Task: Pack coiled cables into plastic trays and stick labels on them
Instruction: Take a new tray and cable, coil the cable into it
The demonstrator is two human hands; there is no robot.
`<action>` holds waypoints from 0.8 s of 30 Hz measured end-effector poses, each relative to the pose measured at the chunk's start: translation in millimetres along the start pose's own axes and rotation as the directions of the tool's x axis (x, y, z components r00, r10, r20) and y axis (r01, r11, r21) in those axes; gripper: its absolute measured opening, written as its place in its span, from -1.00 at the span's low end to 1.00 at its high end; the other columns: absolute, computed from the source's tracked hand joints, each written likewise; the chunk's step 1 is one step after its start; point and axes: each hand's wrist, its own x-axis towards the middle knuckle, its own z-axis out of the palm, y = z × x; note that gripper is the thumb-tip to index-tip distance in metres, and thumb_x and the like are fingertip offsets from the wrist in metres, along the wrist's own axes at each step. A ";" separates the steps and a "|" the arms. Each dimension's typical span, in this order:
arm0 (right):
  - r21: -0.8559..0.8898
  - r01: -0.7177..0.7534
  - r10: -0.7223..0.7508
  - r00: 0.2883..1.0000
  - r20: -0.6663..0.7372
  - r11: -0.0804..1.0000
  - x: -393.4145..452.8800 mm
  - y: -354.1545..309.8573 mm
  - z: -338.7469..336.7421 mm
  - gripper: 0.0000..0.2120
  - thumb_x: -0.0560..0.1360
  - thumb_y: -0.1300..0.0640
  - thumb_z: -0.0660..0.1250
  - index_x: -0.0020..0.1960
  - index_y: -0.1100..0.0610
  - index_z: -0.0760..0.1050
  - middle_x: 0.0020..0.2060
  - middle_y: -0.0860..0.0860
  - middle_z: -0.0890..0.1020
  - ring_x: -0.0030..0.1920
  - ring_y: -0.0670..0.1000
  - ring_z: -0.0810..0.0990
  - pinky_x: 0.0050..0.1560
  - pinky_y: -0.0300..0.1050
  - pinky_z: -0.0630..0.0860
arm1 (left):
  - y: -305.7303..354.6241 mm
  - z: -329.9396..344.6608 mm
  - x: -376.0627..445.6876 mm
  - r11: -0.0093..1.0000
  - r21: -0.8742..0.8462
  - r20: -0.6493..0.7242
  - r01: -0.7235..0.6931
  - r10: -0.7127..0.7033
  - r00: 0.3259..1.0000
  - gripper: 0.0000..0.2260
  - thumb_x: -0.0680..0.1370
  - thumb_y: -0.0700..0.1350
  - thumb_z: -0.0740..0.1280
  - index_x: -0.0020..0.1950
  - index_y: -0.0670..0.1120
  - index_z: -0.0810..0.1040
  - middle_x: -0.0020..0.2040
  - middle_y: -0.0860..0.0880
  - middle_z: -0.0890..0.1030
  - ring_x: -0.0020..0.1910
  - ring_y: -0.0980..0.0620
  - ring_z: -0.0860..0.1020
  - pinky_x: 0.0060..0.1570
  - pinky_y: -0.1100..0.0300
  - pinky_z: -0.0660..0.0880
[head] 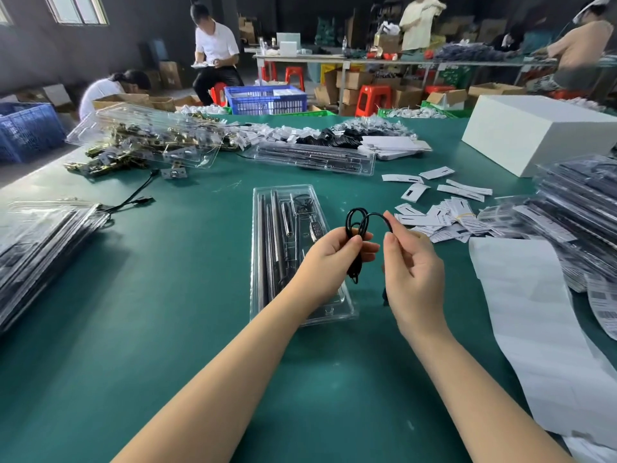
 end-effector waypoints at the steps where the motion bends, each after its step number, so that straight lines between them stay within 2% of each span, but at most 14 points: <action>1: -0.009 0.002 -0.002 1.000 -0.020 1.000 -0.9 -1.2 0.2 -0.70 0.58 0.19 0.30 0.17 -0.20 0.49 -0.11 -0.01 0.58 -0.17 -0.18 0.54 -0.07 -0.38 0.43 | 0.8 1.4 -1.0 1.000 -0.008 0.009 0.010 -0.010 1.000 -0.82 0.67 -0.18 0.13 0.06 -0.09 0.54 -0.10 0.03 0.68 -0.08 0.11 0.65 -0.04 0.27 0.54; 3: 0.048 -0.045 0.048 0.996 -0.070 0.998 -3.2 -2.6 1.0 -0.69 0.50 0.22 0.42 0.09 -0.17 0.55 -0.21 -0.03 0.65 -0.20 -0.12 0.61 -0.09 -0.27 0.52 | 0.7 5.3 -2.7 0.999 -0.025 0.006 0.039 -0.038 0.999 -0.80 0.66 -0.14 0.13 0.06 -0.08 0.55 -0.13 0.02 0.65 -0.14 0.08 0.59 -0.06 0.19 0.52; 5: 0.092 -0.094 0.099 0.993 -0.062 0.991 -6.1 -1.8 2.8 -0.68 0.44 0.26 0.48 -0.03 -0.14 0.51 -0.27 -0.05 0.68 -0.22 -0.07 0.67 -0.13 -0.18 0.57 | -0.1 8.7 -4.5 0.995 -0.047 0.007 0.083 -0.083 0.997 -0.78 0.62 0.00 0.17 0.07 -0.06 0.56 -0.03 -0.07 0.61 -0.05 -0.01 0.56 0.09 0.03 0.52; 7: 0.059 -0.092 0.094 0.994 -0.045 0.994 -7.7 0.2 5.1 -0.68 0.41 0.25 0.49 -0.12 -0.09 0.43 -0.28 -0.13 0.69 -0.24 -0.12 0.67 -0.15 -0.22 0.57 | -0.7 8.4 -5.3 0.995 -0.039 0.010 0.090 -0.090 0.996 -0.67 0.51 0.15 0.22 0.05 -0.06 0.56 -0.03 -0.09 0.59 -0.04 -0.02 0.55 0.14 -0.06 0.51; 8: 0.035 -0.086 0.088 0.995 -0.047 0.996 -7.4 1.1 5.6 -0.68 0.41 0.24 0.50 -0.14 -0.08 0.39 -0.29 -0.17 0.69 -0.25 -0.15 0.67 -0.17 -0.25 0.56 | -1.7 8.0 -5.1 0.996 -0.046 0.015 0.080 -0.079 0.997 -0.65 0.48 0.16 0.24 0.04 -0.08 0.55 -0.04 -0.10 0.57 -0.06 -0.02 0.54 0.14 -0.09 0.51; 10: -0.021 -0.051 0.051 0.999 -0.016 0.998 -6.2 2.6 5.8 -0.66 0.41 0.23 0.49 -0.14 -0.08 0.37 -0.29 -0.17 0.68 -0.25 -0.18 0.65 -0.18 -0.27 0.55 | -3.7 7.9 -3.9 0.994 -0.089 0.005 0.059 -0.058 0.998 -0.71 0.50 0.10 0.26 0.02 -0.10 0.53 -0.05 -0.12 0.59 -0.06 -0.05 0.56 0.10 -0.07 0.53; 12: -0.095 0.015 -0.006 0.995 0.097 0.995 -5.7 3.4 5.8 -0.62 0.40 0.25 0.50 -0.10 -0.13 0.38 -0.22 -0.16 0.65 -0.23 -0.16 0.63 -0.18 -0.29 0.54 | -5.2 7.0 -0.6 0.990 -0.136 -0.068 0.043 -0.052 0.996 -0.80 0.61 0.00 0.20 -0.03 -0.08 0.54 -0.06 -0.12 0.64 -0.07 -0.07 0.61 0.01 -0.01 0.57; 15: -0.191 0.150 -0.098 0.961 0.259 0.970 -5.9 3.5 3.9 -0.56 0.36 0.22 0.53 -0.04 -0.19 0.38 -0.09 -0.23 0.56 -0.17 -0.16 0.55 -0.17 -0.41 0.44 | -7.0 1.4 4.0 0.971 -0.234 -0.160 0.041 -0.080 0.984 -0.73 0.67 -0.05 0.12 -0.09 -0.08 0.55 -0.22 -0.04 0.64 -0.24 -0.01 0.59 -0.19 0.13 0.54; 17: -0.297 0.198 -0.103 0.947 0.305 0.934 -5.4 6.4 2.0 -0.57 0.34 0.12 0.55 0.00 -0.17 0.36 -0.04 -0.26 0.46 -0.16 -0.17 0.50 -0.19 -0.38 0.44 | -6.0 -2.8 4.2 0.942 -0.334 -0.152 0.043 -0.099 0.983 -0.74 0.68 -0.04 0.11 -0.02 -0.09 0.54 -0.20 -0.02 0.67 -0.23 0.00 0.61 -0.21 0.16 0.55; 18: -0.333 0.162 -0.055 0.950 0.308 0.929 -4.9 8.0 0.6 -0.58 0.33 0.07 0.55 -0.02 -0.16 0.34 -0.05 -0.24 0.44 -0.20 -0.16 0.51 -0.22 -0.35 0.46 | -5.9 -4.7 4.6 0.913 -0.406 -0.145 0.039 -0.106 0.984 -0.75 0.68 -0.04 0.11 0.01 -0.11 0.54 -0.18 -0.02 0.68 -0.19 0.01 0.63 -0.18 0.17 0.57; 20: -0.323 -0.016 0.118 0.946 0.301 0.946 -3.2 10.4 -2.1 -0.62 0.33 0.01 0.56 -0.11 -0.11 0.34 -0.14 -0.14 0.53 -0.29 -0.12 0.56 -0.23 -0.26 0.49 | -4.9 -8.7 5.4 0.850 -0.526 -0.134 0.028 -0.116 0.984 -0.76 0.67 -0.04 0.12 0.06 -0.13 0.52 -0.17 -0.03 0.68 -0.12 0.01 0.66 -0.12 0.15 0.58; 22: -0.183 -0.221 0.271 0.905 0.328 0.958 0.8 11.3 -5.7 -0.70 0.34 0.08 0.56 -0.17 -0.04 0.41 -0.27 -0.01 0.64 -0.34 0.00 0.63 -0.20 -0.12 0.55 | -4.4 -12.0 5.5 0.818 -0.575 -0.130 0.030 -0.127 0.983 -0.78 0.66 -0.04 0.15 0.08 -0.13 0.52 -0.18 -0.02 0.67 -0.10 0.02 0.66 -0.07 0.13 0.58; 24: -0.016 -0.372 0.351 0.859 0.373 0.928 5.5 10.2 -11.0 -0.77 0.36 0.19 0.54 -0.18 0.06 0.48 -0.33 0.03 0.66 -0.38 0.02 0.63 -0.28 -0.12 0.58 | -4.3 -14.1 4.9 0.803 -0.595 -0.141 0.030 -0.141 0.980 -0.79 0.65 -0.04 0.16 0.09 -0.12 0.52 -0.21 0.00 0.66 -0.13 0.03 0.66 -0.10 0.14 0.58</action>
